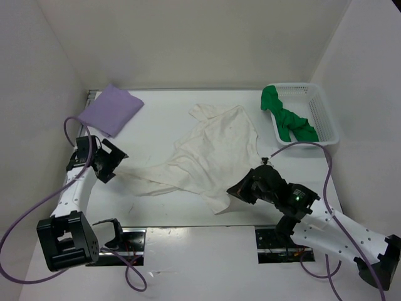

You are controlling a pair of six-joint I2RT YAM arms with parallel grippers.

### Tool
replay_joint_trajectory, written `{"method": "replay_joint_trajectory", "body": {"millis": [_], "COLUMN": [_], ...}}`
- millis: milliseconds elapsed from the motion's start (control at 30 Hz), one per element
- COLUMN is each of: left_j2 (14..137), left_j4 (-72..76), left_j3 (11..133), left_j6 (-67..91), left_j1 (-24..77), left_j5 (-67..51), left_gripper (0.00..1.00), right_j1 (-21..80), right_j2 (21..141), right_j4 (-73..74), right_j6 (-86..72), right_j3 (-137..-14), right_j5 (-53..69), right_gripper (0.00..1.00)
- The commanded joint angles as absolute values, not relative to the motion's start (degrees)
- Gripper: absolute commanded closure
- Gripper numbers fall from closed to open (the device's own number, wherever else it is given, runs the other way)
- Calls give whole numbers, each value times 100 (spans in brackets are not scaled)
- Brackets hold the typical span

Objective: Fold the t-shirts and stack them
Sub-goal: Flatten out the tshirt

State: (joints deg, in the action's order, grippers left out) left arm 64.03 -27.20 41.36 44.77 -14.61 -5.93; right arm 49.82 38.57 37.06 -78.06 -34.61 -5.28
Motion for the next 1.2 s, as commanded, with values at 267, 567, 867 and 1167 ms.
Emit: {"method": "replay_joint_trajectory", "body": {"millis": [267, 567, 867, 1167], "left_j2": [7173, 7761, 8104, 8454], "left_j4": [-1721, -2584, -2584, -2400], "left_j3": [3911, 4457, 4412, 4307], "left_j6": [6434, 6056, 6170, 6222], "left_j1": [-2188, -2294, -2294, -2294], "left_j5": [-389, -35, 79, 149], "left_gripper": [67, 52, 40, 46], "right_j1": [4720, 4667, 4167, 3560], "right_j2": [4236, 4974, 5098, 5098], "right_j4": [3086, 2585, 2286, 2101], "right_j6": [-6689, -6162, -5730, -5414], "right_j3": [-3498, -3612, -3612, -3507], "right_j5": [-229, -53, 316, 773], "right_gripper": [99, 98, 98, 98]}}
